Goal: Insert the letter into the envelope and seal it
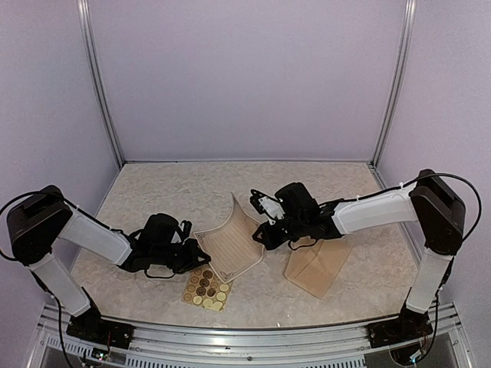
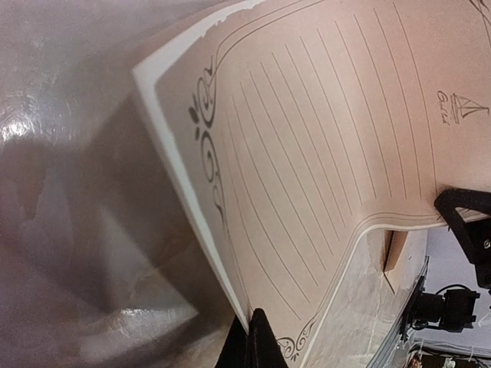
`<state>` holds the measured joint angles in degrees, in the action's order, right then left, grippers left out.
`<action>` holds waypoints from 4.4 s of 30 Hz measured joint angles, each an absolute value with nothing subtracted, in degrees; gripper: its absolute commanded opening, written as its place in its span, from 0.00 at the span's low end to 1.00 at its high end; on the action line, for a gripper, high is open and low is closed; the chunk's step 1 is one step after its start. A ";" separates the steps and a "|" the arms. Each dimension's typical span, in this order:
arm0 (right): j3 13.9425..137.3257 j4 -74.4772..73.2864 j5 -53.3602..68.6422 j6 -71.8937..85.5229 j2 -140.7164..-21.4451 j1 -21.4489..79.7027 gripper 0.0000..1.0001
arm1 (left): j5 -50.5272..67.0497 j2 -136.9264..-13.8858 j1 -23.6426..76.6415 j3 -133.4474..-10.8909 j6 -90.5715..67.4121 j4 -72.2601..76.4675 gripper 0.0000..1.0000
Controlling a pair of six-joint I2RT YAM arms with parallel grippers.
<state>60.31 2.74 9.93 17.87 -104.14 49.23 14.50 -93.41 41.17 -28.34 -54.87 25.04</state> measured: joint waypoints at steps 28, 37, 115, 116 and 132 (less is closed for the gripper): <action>60.38 2.48 9.08 13.45 -110.06 56.60 0.31 | 15.53 -93.43 40.58 -28.34 -55.33 26.65 0.00; 61.10 1.96 9.30 13.93 -110.91 56.62 0.46 | 16.29 -93.82 40.56 -28.18 -55.88 28.77 0.00; 73.71 -2.90 32.16 19.59 -118.04 41.74 0.67 | 14.11 -100.75 39.75 -32.18 -54.13 31.57 0.19; 74.35 -3.05 32.91 19.59 -118.78 41.74 0.66 | 14.11 -100.66 39.72 -32.18 -54.00 31.44 0.18; 82.35 -2.94 44.86 23.55 -127.87 42.78 0.54 | 14.13 -99.79 39.68 -32.10 -52.62 29.93 0.19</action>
<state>82.35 -2.94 44.86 23.55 -127.87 42.78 14.13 -99.79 39.68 -32.10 -52.62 29.93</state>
